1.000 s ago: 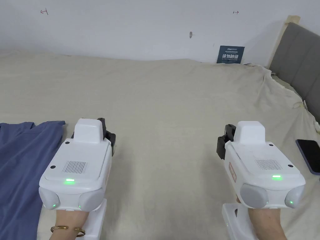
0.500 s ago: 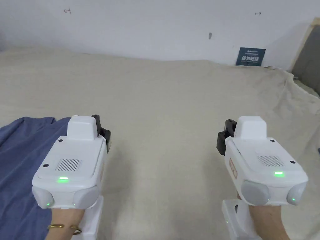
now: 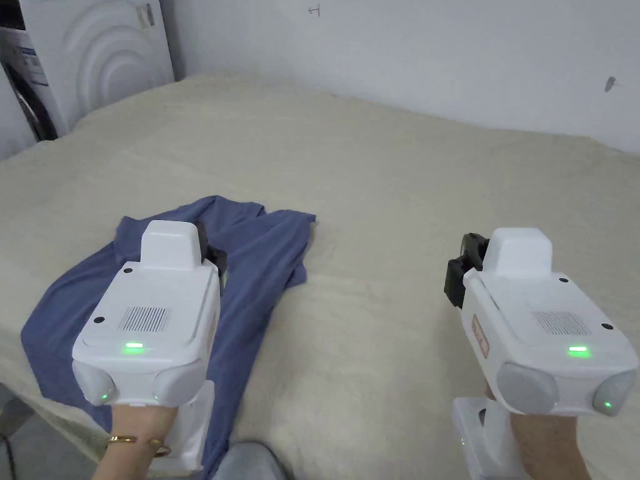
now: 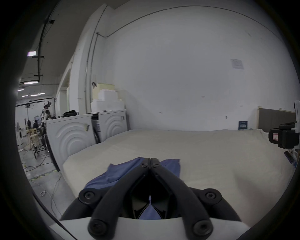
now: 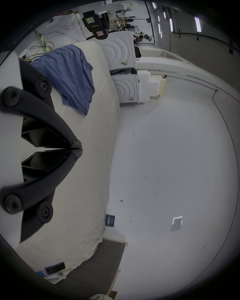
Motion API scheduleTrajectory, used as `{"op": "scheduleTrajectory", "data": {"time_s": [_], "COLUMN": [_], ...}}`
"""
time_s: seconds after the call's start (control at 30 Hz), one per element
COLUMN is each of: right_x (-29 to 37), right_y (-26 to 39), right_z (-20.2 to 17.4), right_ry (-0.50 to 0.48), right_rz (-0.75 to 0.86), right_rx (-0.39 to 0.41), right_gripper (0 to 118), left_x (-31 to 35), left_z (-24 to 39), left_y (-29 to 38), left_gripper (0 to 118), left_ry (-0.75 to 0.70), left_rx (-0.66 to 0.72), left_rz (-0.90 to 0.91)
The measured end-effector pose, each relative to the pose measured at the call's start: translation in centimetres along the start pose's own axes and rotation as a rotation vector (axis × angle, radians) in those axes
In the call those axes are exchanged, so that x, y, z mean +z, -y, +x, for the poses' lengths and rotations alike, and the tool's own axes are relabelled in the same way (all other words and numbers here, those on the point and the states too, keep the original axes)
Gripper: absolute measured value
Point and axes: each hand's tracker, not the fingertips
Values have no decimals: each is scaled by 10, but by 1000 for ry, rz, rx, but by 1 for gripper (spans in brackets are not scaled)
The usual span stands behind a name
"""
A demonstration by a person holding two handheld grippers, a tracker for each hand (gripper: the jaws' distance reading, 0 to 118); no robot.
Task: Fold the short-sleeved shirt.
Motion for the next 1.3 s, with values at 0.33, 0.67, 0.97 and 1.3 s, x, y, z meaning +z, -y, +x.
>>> {"op": "scheduleTrajectory", "data": {"time_s": [0.33, 0.67, 0.97, 1.3], "right_x": [-19, -32, -61, -107], "right_y": [-4, -3, 0, 20], "right_z": [-45, -48, -39, -22], "right_ry": [-116, -135, -123, -101], "right_rz": [-8, -24, -49, -117], "right_rx": [25, 17, 36, 41], "right_gripper": [0, 0, 0, 0], "left_x": [1, -59, -197, -348], "left_z": [-38, -41, -16, 9], "left_y": [10, 3, -6, 38], "left_gripper": [6, 118, 118, 118], "left_ry": [-95, -19, 106, 159], "left_rx": [13, 38, -41, -55], "left_rz": [-32, -146, -411, -815]}}
